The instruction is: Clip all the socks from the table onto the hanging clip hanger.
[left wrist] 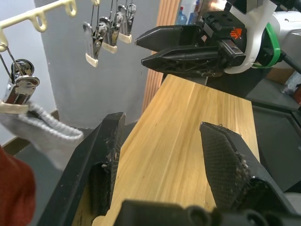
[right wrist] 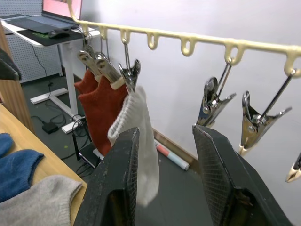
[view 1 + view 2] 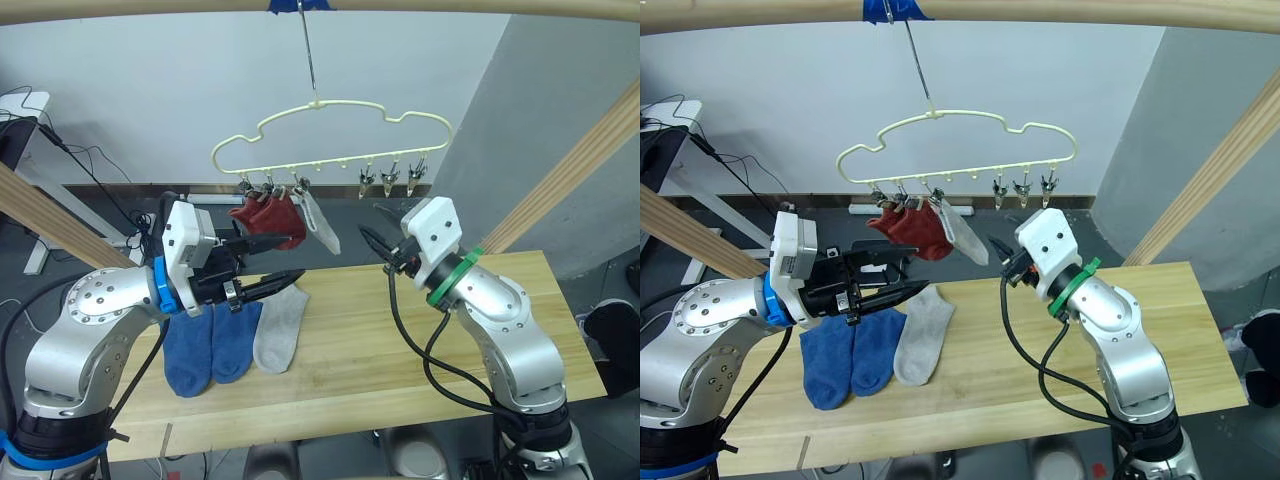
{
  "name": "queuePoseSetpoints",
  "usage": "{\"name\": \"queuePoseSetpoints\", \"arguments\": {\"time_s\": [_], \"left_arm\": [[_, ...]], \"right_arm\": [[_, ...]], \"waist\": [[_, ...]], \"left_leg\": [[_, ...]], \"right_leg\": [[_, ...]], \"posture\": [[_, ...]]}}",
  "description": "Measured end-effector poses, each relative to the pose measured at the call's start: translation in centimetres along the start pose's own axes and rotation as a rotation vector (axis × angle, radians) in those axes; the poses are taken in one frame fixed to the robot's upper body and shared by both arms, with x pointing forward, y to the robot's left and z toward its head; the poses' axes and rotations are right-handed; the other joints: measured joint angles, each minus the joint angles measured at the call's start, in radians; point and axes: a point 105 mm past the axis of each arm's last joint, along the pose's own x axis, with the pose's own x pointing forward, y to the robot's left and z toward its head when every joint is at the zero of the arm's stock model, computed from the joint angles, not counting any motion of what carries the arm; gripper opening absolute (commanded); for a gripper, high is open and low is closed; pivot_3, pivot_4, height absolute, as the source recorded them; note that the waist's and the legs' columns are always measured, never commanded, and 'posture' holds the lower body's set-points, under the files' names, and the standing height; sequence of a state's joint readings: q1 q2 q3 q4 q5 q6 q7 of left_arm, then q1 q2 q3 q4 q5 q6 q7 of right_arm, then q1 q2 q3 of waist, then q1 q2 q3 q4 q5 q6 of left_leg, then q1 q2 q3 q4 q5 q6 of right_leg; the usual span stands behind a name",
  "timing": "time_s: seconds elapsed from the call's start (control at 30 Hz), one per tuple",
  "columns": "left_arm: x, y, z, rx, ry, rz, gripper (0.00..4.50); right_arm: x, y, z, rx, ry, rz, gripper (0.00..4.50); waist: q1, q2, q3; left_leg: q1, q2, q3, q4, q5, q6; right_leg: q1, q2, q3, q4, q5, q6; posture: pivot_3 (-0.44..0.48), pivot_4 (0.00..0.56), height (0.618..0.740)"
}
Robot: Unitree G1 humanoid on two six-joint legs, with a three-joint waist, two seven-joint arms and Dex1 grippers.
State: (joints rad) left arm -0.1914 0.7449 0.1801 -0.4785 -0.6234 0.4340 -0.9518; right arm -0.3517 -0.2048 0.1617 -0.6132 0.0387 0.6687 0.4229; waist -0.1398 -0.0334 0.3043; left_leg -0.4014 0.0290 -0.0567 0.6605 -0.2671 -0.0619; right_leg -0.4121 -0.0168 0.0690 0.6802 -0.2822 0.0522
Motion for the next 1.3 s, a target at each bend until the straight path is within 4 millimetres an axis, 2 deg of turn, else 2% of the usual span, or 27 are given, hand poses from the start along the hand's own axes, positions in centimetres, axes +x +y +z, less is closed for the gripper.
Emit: {"name": "queuePoseSetpoints", "arguments": {"time_s": [0.33,0.73,0.97,1.3], "left_arm": [[0.5,0.0,-0.4,0.033,-0.019,0.047,2.79],[1.4,-0.3,-0.4,0.048,-0.031,0.031,2.79],[1.7,-0.4,-0.4,0.061,-0.032,0.020,2.79],[1.9,-0.3,-0.5,0.054,-0.032,0.017,2.79]], "right_arm": [[0.4,-0.8,-0.2,0.064,0.011,-0.066,1.84],[3.0,-1.6,-0.9,0.140,0.052,-0.145,1.84],[4.3,-1.8,-0.2,0.149,0.030,-0.163,1.84],[5.0,-1.5,1.1,0.146,-0.018,-0.157,1.84]], "waist": [[0.000,0.000,0.000],[-0.001,0.000,0.000],[-0.002,0.000,0.000],[-0.002,0.000,-0.001]], "left_leg": [[0.000,0.000,0.000,0.000,0.000,0.000],[0.000,0.000,0.001,0.000,0.000,0.000],[0.000,0.000,0.001,0.000,0.000,0.000],[0.000,0.000,0.001,0.001,0.000,0.000]], "right_leg": [[0.000,0.000,0.000,0.000,0.000,0.000],[0.000,0.000,0.000,0.001,0.000,0.000],[0.000,0.000,0.000,0.001,0.000,0.000],[0.000,0.000,0.000,0.001,0.000,0.000]], "posture": [[-0.196,0.263,0.740],[-0.190,0.254,0.740],[-0.187,0.244,0.740],[-0.188,0.241,0.740]]}}
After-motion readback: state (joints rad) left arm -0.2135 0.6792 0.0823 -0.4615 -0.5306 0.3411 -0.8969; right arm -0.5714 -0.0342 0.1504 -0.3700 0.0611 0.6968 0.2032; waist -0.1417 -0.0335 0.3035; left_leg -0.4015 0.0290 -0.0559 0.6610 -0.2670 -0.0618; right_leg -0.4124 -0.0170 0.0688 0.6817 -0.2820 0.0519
